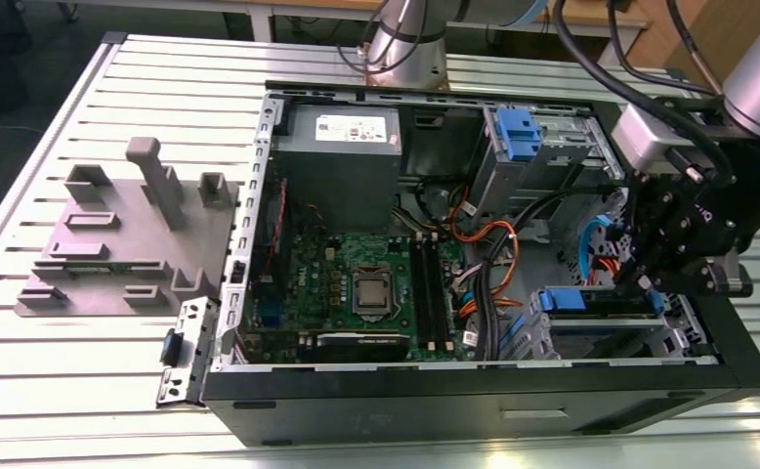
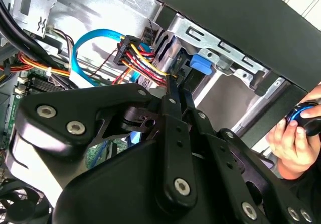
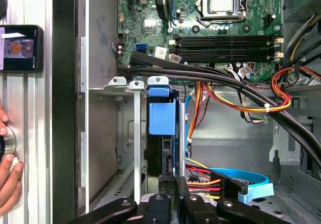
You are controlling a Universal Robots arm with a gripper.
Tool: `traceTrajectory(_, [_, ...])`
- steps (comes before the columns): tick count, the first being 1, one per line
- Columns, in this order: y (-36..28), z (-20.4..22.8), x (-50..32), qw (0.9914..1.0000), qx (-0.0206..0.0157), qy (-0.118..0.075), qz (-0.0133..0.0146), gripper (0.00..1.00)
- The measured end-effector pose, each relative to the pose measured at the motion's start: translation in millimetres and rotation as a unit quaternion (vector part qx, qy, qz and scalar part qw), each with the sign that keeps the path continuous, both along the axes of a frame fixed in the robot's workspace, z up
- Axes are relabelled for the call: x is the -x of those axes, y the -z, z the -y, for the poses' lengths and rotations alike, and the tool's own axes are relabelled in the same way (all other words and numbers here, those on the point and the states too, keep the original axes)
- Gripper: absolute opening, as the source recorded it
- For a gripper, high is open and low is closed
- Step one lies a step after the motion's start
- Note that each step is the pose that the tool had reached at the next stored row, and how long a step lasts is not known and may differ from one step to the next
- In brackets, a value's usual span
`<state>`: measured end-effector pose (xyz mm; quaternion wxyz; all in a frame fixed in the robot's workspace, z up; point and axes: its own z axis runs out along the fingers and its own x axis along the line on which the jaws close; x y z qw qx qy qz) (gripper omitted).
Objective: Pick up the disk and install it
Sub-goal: 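Insert the first disk wire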
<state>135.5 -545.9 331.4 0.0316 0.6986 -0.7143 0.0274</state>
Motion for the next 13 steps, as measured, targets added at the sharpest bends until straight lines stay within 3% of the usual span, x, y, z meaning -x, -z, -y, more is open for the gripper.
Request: traceTrajectory(13, [4.9, 1.0, 0.0, 1.0, -0.0023, 0.0, 0.0, 0.16])
